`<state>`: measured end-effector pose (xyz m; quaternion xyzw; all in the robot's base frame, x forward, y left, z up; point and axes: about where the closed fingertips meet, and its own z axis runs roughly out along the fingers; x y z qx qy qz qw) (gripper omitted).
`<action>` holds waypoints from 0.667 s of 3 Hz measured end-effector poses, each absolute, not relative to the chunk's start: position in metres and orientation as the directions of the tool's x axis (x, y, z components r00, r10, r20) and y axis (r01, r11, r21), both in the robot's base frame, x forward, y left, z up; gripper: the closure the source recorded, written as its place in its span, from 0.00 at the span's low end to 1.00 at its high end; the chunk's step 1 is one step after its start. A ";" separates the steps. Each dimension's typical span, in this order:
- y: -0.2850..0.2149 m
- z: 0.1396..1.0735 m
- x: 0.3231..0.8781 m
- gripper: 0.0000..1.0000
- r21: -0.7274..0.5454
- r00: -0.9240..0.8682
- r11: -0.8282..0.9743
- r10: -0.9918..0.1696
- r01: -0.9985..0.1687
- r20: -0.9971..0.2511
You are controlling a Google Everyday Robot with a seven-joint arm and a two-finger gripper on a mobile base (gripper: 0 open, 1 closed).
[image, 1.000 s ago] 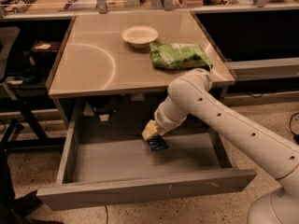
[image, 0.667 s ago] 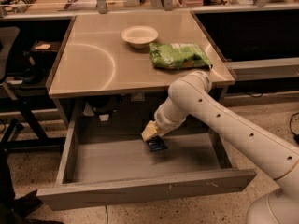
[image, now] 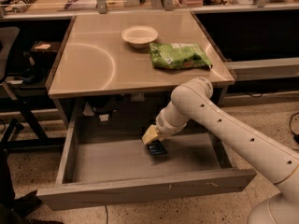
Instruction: Place rxbar blueberry into top drawer
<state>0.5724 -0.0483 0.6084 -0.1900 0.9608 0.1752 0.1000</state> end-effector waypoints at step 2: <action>-0.048 0.608 0.572 0.57 0.299 -0.908 0.866 -0.330 -0.400 -0.259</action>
Offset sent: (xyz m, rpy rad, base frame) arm 0.0000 0.0000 0.0000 0.0000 0.0000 0.0000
